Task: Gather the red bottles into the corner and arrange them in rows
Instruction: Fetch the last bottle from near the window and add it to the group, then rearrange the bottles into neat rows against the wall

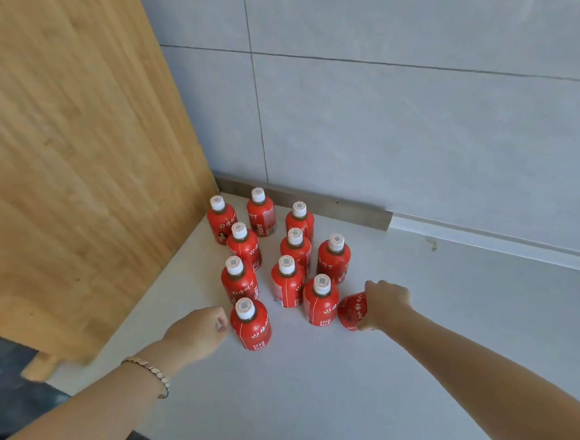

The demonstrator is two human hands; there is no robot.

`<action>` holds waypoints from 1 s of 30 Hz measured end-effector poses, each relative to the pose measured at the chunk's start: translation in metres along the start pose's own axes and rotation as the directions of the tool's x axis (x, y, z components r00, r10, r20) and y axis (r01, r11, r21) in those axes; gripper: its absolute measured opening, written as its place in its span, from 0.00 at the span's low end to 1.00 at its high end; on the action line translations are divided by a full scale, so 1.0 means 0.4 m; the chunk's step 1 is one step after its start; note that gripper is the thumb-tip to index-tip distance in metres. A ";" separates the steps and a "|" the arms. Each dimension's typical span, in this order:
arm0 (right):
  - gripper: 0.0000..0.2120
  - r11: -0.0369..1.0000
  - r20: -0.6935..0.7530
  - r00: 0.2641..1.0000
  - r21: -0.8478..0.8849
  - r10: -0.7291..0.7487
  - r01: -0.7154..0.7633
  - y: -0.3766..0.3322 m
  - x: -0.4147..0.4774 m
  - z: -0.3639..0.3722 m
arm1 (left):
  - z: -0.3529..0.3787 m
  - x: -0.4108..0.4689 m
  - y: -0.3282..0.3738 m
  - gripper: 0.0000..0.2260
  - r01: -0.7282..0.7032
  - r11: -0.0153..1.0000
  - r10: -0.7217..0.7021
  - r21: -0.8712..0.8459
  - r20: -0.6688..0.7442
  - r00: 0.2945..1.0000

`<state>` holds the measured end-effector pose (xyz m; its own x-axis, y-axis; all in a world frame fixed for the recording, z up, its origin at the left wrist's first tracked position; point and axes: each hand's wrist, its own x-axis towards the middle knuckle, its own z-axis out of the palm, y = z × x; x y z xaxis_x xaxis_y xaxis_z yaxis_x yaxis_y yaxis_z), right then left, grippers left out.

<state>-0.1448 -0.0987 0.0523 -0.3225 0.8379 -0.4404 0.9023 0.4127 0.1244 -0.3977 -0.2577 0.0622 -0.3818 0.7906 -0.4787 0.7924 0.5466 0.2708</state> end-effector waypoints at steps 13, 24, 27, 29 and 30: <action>0.20 0.998 0.070 0.997 -0.049 0.032 -0.028 -0.082 0.105 -0.128 | -0.169 0.324 -0.098 0.11 -0.047 0.998 0.053 0.039 -0.152 0.987; 0.24 0.935 -0.140 0.987 0.355 0.075 -0.021 -0.369 0.274 -0.343 | -0.323 0.584 -0.070 0.21 -0.258 0.958 0.207 -0.126 -0.324 0.923; 0.30 0.902 -0.120 0.990 0.431 0.079 -0.020 -0.420 0.394 -0.374 | -0.327 0.634 -0.057 0.21 -0.263 0.962 0.239 -0.072 -0.244 0.940; 0.32 0.876 -0.072 0.993 0.480 0.092 -0.046 -0.452 0.458 -0.375 | -0.320 0.658 -0.055 0.18 -0.261 0.964 0.245 -0.044 -0.223 0.943; 0.31 0.867 -0.046 0.995 0.495 0.091 -0.056 -0.467 0.485 -0.365 | -0.313 0.667 -0.056 0.17 -0.257 0.966 0.243 -0.038 -0.217 0.946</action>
<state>-0.4179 0.0390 0.0734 -0.2517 0.8877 -0.3855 0.9420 0.1334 -0.3079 -0.5769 -0.0245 0.0329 -0.2718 0.9401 -0.2058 0.8453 0.3354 0.4158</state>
